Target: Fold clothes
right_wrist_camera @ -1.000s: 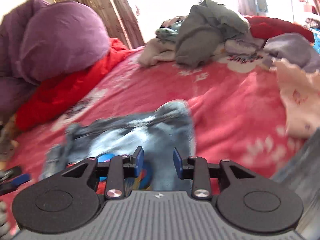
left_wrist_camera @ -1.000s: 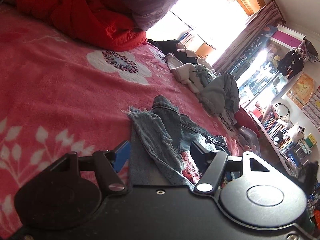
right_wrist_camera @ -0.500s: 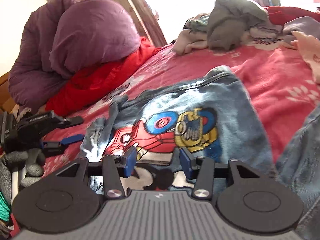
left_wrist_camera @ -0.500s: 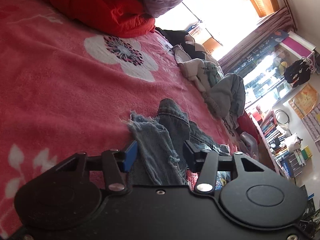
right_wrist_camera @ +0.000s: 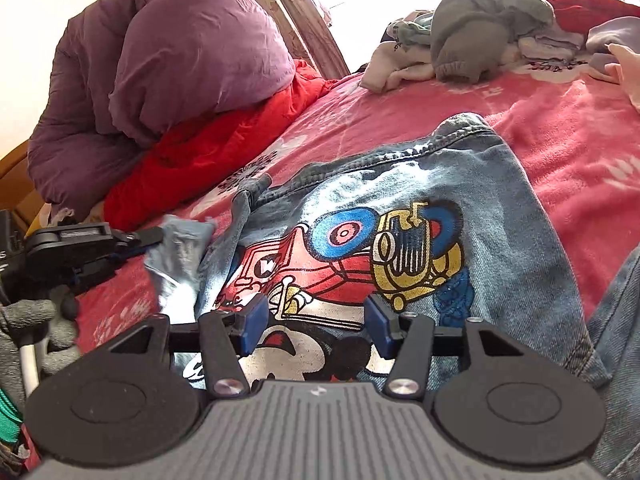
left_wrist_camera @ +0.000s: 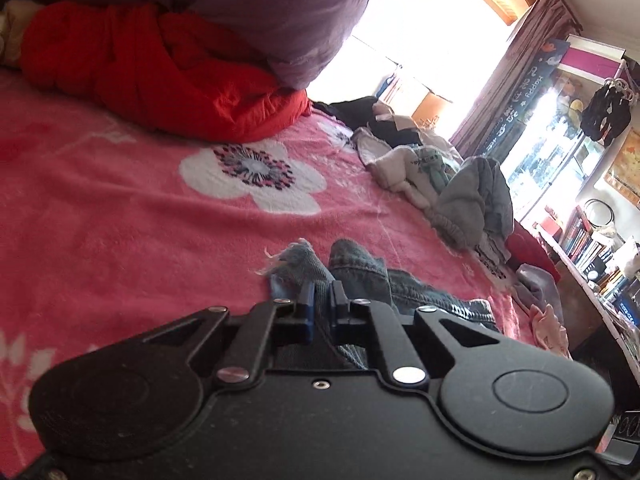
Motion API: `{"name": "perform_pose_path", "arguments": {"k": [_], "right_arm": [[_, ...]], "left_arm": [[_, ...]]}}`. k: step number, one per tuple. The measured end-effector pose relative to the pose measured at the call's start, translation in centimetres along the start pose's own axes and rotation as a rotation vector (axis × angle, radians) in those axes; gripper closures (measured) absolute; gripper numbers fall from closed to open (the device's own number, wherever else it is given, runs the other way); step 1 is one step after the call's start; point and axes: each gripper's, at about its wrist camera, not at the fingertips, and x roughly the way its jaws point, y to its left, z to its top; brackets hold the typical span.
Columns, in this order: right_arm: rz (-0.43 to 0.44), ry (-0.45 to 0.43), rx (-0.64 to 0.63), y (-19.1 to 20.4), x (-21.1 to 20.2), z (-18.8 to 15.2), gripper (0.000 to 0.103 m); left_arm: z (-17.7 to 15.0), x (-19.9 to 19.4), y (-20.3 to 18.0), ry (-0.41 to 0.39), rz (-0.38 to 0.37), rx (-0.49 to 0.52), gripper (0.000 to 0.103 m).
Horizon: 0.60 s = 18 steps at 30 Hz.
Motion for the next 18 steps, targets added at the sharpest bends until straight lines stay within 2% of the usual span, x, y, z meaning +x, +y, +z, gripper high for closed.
{"name": "perform_pose_path", "arguments": {"k": [3,11,15,18], "right_arm": [[0.006,0.001,0.019,-0.4,0.1,0.1,0.049],[0.02,0.005,0.054,-0.9,-0.1,0.2,0.049],[0.023,0.005,0.068,-1.0,0.0,0.3,0.048],[0.026,0.005,0.075,-1.2,-0.1,0.3,0.048]], "left_arm": [[1.1,-3.6,0.6,-0.061,0.033,0.0,0.099],[2.4,-12.6,2.9,-0.183,0.204,-0.033,0.099],[2.3,-17.4,0.6,-0.268,0.279,-0.011,0.099],[2.2,-19.7,-1.5,-0.317,0.398,0.011,0.099]]}}
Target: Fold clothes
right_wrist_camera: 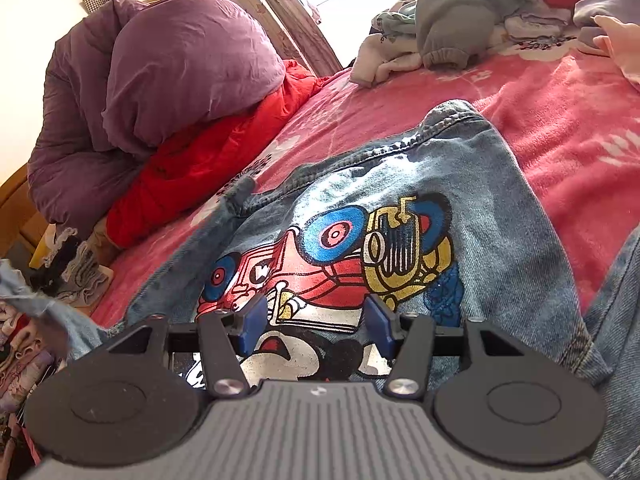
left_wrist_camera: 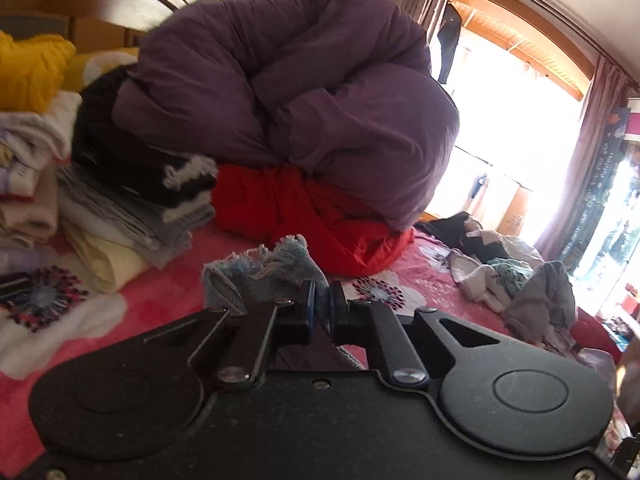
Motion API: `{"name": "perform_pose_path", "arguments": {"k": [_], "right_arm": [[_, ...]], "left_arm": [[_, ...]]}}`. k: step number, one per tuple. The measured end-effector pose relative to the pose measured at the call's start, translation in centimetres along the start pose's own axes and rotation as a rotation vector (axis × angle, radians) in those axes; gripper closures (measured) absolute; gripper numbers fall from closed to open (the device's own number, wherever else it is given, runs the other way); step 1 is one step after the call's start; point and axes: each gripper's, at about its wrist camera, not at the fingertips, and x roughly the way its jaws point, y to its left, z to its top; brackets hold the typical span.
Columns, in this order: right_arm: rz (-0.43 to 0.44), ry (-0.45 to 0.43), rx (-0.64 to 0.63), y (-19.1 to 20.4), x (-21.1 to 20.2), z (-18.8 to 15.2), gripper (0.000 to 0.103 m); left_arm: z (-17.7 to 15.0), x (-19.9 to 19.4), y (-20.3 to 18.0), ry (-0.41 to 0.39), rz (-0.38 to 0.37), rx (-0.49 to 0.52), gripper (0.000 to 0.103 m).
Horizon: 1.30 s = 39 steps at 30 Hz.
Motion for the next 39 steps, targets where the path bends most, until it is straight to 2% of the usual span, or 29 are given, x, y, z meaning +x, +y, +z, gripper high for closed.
{"name": "perform_pose_path", "arguments": {"k": [2,5,6,7,8,9,11,13,16,20,22,26,27,28,29,31,34,37,39], "right_arm": [[0.002,0.0,0.004,-0.1,0.0,0.0,0.048],[0.005,0.0,0.009,-0.2,0.0,0.0,0.048],[0.005,0.001,0.01,-0.3,0.0,0.1,0.048],[0.005,0.002,0.01,-0.3,0.1,0.1,0.048],[0.005,0.002,0.01,-0.3,0.1,0.2,0.048],[0.006,0.003,0.011,-0.3,0.1,0.2,0.048],[0.008,0.004,0.015,-0.3,0.1,0.2,0.048],[0.01,0.006,0.015,-0.4,0.2,0.3,0.048],[0.011,0.009,0.006,-0.3,0.2,0.3,0.047],[0.012,0.013,-0.002,-0.3,0.1,0.3,0.047],[0.012,0.013,-0.001,-0.4,0.2,0.4,0.046],[0.003,0.017,-0.022,-0.2,0.4,0.3,0.045],[-0.001,0.019,-0.031,-0.1,0.5,0.2,0.045],[-0.004,0.02,-0.04,0.0,0.6,0.2,0.044],[-0.007,0.022,-0.052,0.2,0.8,0.1,0.042],[-0.009,0.024,-0.072,0.4,0.9,0.0,0.04],[-0.008,0.025,-0.081,0.4,1.0,0.0,0.04],[-0.008,0.03,-0.09,0.5,1.0,0.0,0.04],[-0.01,0.031,-0.102,0.5,1.1,-0.1,0.04]], "left_arm": [[0.0,0.6,-0.5,0.0,0.085,0.029,0.098],[-0.6,5.6,0.0,0.059,0.177,0.072,0.098],[-1.1,7.5,0.7,0.09,0.169,0.071,0.093],[-1.6,9.4,1.5,0.121,0.161,0.07,0.08],[-2.1,10.8,2.3,0.147,0.16,0.061,0.072],[-2.6,10.9,3.2,0.157,0.169,0.04,0.066],[-3.3,9.8,4.5,0.151,0.186,0.002,0.062],[-4.0,8.8,5.9,0.153,0.205,-0.036,0.053],[-5.4,8.3,8.7,0.212,0.238,-0.115,0.053],[-7.5,8.7,12.2,0.277,0.246,-0.292,0.053],[-8.6,9.3,13.3,0.287,0.225,-0.362,0.052],[-9.1,10.4,13.5,0.252,0.175,-0.389,0.051],[-9.1,10.8,13.6,0.246,0.16,-0.389,0.055],[-9.2,11.3,13.5,0.249,0.155,-0.374,0.094],[-9.2,11.6,13.5,0.252,0.159,-0.362,0.101],[-8.2,10.5,12.9,0.2,0.181,-0.334,0.102],[-5.7,8.1,11.4,0.092,0.187,-0.213,0.102],[-5.4,8.5,10.9,0.111,0.219,-0.116,0.102],[-6.6,9.7,11.0,0.176,0.289,-0.067,0.101]]}}
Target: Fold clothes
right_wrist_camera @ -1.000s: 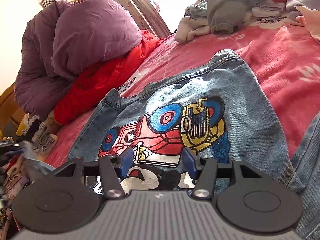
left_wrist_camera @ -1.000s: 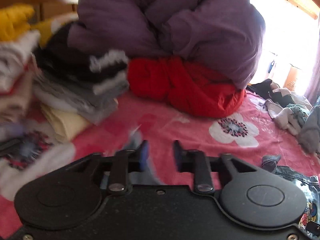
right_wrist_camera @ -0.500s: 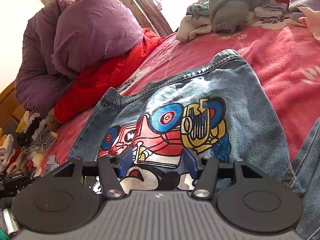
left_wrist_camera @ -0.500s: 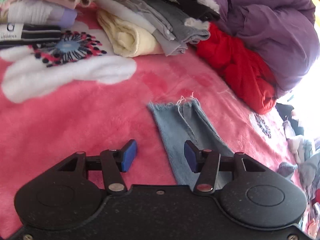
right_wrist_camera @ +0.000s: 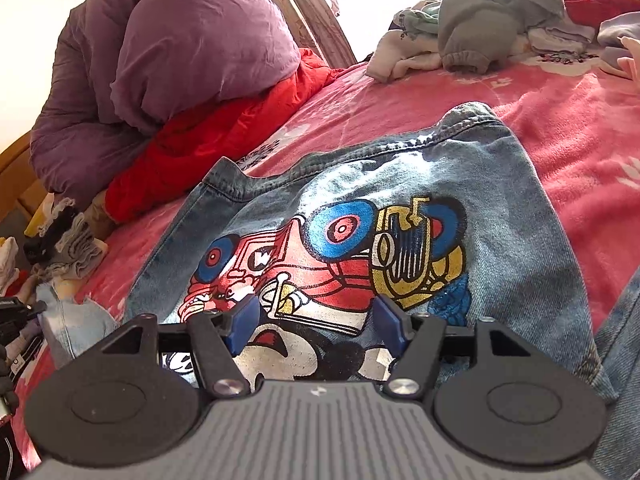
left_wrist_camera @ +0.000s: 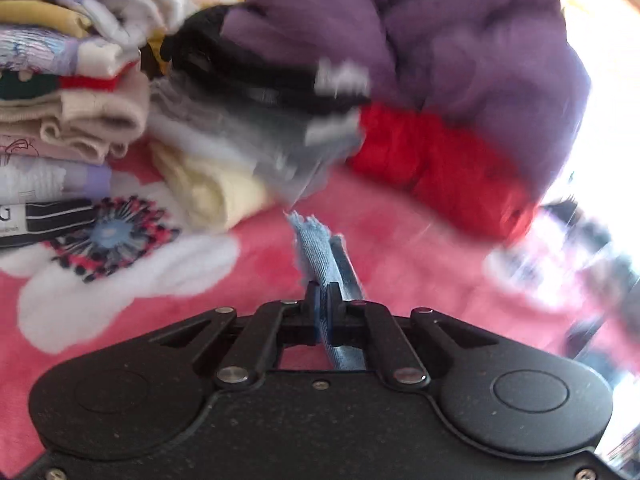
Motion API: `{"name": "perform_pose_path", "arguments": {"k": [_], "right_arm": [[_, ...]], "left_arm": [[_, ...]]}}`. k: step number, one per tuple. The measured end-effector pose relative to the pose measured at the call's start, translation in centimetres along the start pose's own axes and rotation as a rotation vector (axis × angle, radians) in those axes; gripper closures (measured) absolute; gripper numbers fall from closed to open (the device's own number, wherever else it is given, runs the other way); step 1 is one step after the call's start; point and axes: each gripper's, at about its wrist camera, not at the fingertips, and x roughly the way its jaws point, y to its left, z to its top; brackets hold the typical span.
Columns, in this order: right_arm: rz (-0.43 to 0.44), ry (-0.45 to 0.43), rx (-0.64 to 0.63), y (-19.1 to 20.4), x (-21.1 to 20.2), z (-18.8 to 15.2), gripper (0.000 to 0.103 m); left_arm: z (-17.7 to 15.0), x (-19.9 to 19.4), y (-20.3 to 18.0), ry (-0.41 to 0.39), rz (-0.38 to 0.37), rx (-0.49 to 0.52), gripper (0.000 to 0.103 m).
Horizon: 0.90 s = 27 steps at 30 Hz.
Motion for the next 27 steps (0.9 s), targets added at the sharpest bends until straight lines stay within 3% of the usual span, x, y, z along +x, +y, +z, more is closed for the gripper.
{"name": "perform_pose_path", "arguments": {"k": [3,5,7,8,10,13,16,18,20,23,27], "right_arm": [[-0.004,0.003,-0.011,0.1,0.0,-0.1,0.04],[-0.005,0.003,-0.012,0.1,0.0,-0.1,0.04],[-0.005,0.0,-0.009,0.1,0.0,-0.1,0.04],[-0.004,-0.001,-0.007,0.2,0.0,-0.1,0.04],[-0.01,-0.017,-0.008,0.3,-0.3,0.0,0.04],[-0.026,-0.092,-0.105,1.9,-1.8,0.3,0.04],[0.129,-0.144,-0.279,6.3,-3.8,0.2,0.044],[0.239,-0.14,-0.46,11.0,-4.8,-1.5,0.044],[0.289,-0.123,-0.677,16.4,-5.2,-4.5,0.045],[0.264,-0.102,-0.976,22.4,-4.4,-9.8,0.051],[0.217,-0.014,-1.135,25.0,-1.8,-14.3,0.066]], "left_arm": [[-0.9,1.5,1.4,0.079,0.048,-0.044,0.099],[-0.8,1.3,2.2,0.066,0.061,-0.079,0.091],[-0.7,0.6,3.0,0.026,0.058,-0.129,0.045],[-0.8,0.4,3.4,0.017,0.047,-0.163,0.044],[-1.0,0.8,4.3,0.038,0.005,-0.243,0.044],[-1.0,1.4,4.4,0.044,-0.01,-0.261,0.046],[-0.9,2.0,4.3,0.043,-0.037,-0.278,0.054],[-1.0,2.3,4.1,0.042,-0.044,-0.273,0.063],[-1.0,2.6,4.2,0.043,-0.052,-0.277,0.074],[-1.1,3.1,4.7,0.049,-0.071,-0.294,0.089],[-1.1,3.5,5.1,0.048,-0.093,-0.297,0.097]]}}
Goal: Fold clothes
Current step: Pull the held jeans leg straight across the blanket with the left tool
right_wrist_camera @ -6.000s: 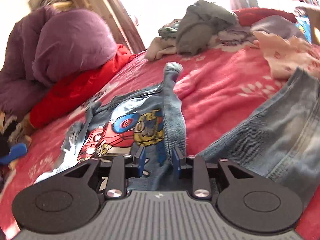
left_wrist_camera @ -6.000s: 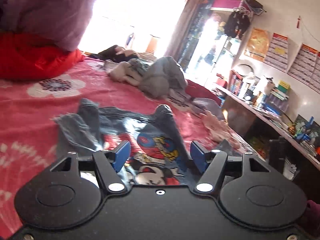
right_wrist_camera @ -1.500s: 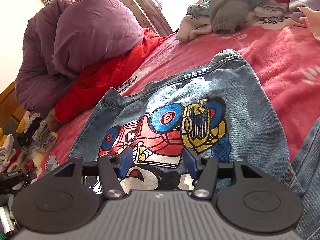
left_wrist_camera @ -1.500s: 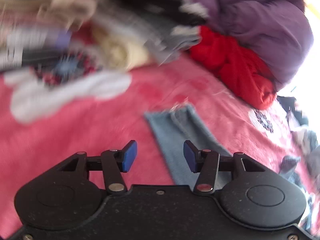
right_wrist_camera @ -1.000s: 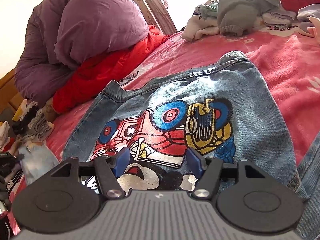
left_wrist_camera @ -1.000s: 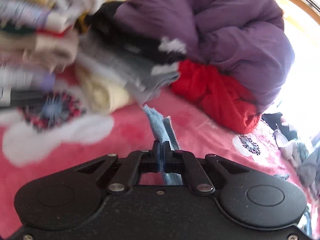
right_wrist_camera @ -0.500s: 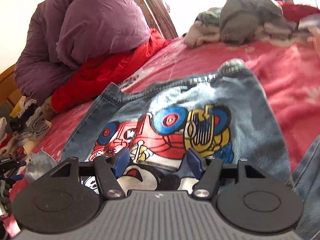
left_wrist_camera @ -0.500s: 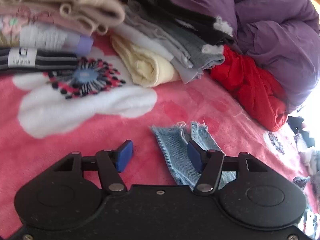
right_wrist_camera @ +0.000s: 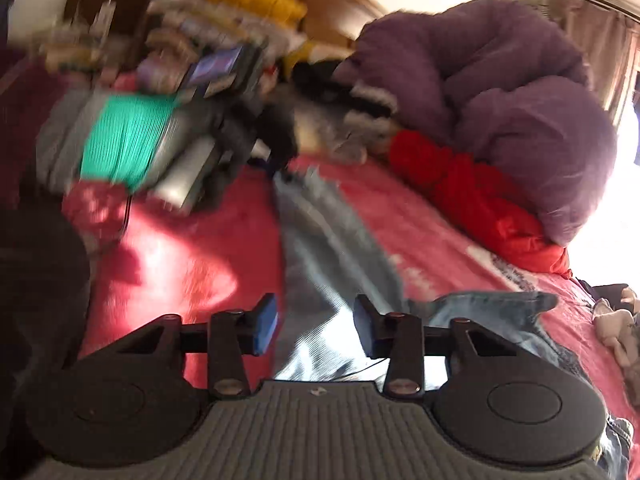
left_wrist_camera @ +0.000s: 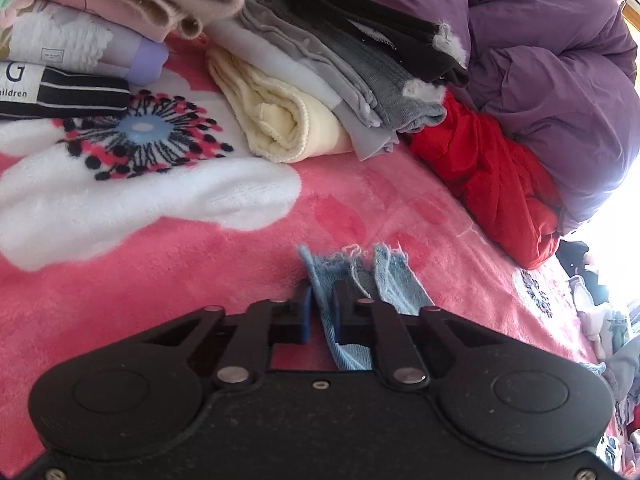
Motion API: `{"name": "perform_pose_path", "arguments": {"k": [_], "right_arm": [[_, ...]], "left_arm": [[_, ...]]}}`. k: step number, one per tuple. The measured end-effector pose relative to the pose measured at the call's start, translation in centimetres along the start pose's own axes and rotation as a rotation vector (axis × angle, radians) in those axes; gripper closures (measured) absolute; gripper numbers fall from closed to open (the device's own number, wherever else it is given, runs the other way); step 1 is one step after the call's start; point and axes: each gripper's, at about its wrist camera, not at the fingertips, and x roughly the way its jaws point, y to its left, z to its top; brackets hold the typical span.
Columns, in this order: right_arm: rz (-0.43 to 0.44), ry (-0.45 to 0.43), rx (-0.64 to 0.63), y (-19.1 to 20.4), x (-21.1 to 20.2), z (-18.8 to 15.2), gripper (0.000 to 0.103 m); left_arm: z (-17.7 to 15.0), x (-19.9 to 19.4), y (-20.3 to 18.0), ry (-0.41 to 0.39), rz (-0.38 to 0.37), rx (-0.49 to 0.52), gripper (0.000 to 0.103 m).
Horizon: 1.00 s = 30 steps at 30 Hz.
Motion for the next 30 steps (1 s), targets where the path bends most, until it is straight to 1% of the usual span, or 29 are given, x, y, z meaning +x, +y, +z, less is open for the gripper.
{"name": "perform_pose_path", "arguments": {"k": [1,2,3,5,6,8,9,11,12,13,14,15,16,17,18,19,20,23,27,30], "right_arm": [[-0.014,0.034,-0.007,0.3,0.7,-0.2,0.068],[-0.028,0.068,-0.013,0.5,1.5,-0.4,0.074],[-0.022,0.091,0.008,0.2,1.9,-0.6,0.082],[-0.01,0.099,0.02,0.0,2.1,-0.9,0.083],[-0.007,0.1,0.003,0.4,2.0,-0.9,0.089],[0.008,0.102,-0.022,1.2,1.8,-1.1,0.094],[0.023,0.104,-0.025,1.5,1.7,-1.0,0.094],[0.107,0.128,0.044,0.6,1.6,-0.9,0.093],[0.143,0.131,0.081,0.1,1.3,-0.8,0.093],[0.183,0.13,0.12,-0.5,1.2,-0.9,0.093],[0.224,0.129,0.158,-1.0,1.1,-1.1,0.092],[0.262,0.127,0.195,-1.6,0.9,-1.2,0.09],[0.259,0.122,0.199,-1.4,0.8,-1.1,0.09],[0.255,0.116,0.2,-1.2,0.6,-1.1,0.086],[0.225,0.1,0.153,-0.4,0.1,-0.8,0.077],[0.195,0.084,0.106,0.4,-0.3,-0.6,0.073],[0.165,0.07,0.058,1.2,-0.7,-0.3,0.072],[0.062,0.1,-0.135,4.4,-0.2,-0.3,0.072],[-0.076,0.112,-0.305,7.5,0.9,-0.2,0.072],[-0.123,0.113,-0.349,8.2,1.7,-0.1,0.073]], "left_arm": [[0.0,0.1,-0.1,-0.001,-0.003,0.008,0.098],[0.1,0.2,-0.2,-0.001,-0.007,0.015,0.099],[0.1,0.3,-0.3,-0.003,-0.009,0.025,0.1],[0.1,0.5,-0.8,-0.013,0.0,0.067,0.102],[0.1,0.6,-1.1,-0.02,0.005,0.088,0.103],[0.6,0.5,-1.9,-0.052,-0.009,0.117,0.103],[0.9,0.3,-2.4,-0.071,-0.02,0.128,0.103],[1.6,-1.1,-3.8,-0.135,-0.068,0.159,0.103],[1.7,-1.8,-4.8,-0.164,-0.076,0.199,0.103],[1.7,-2.1,-5.7,-0.181,-0.066,0.244,0.103],[1.3,-1.4,-6.2,-0.167,-0.023,0.289,0.103],[0.6,-0.2,-6.2,-0.129,0.025,0.319,0.103],[0.2,0.8,-6.0,-0.094,0.06,0.335,0.103],[0.0,1.4,-5.4,-0.063,0.073,0.327,0.103],[-0.2,2.0,-4.7,-0.033,0.085,0.32,0.103],[-0.2,2.4,-4.2,-0.013,0.09,0.306,0.103],[0.1,2.2,-3.9,-0.013,0.086,0.281,0.102],[0.0,2.2,-3.4,-0.006,0.086,0.24,0.102],[0.1,2.2,-3.4,0.0,0.078,0.216,0.102],[0.2,2.3,-3.2,0.008,0.061,0.187,0.102]]}}
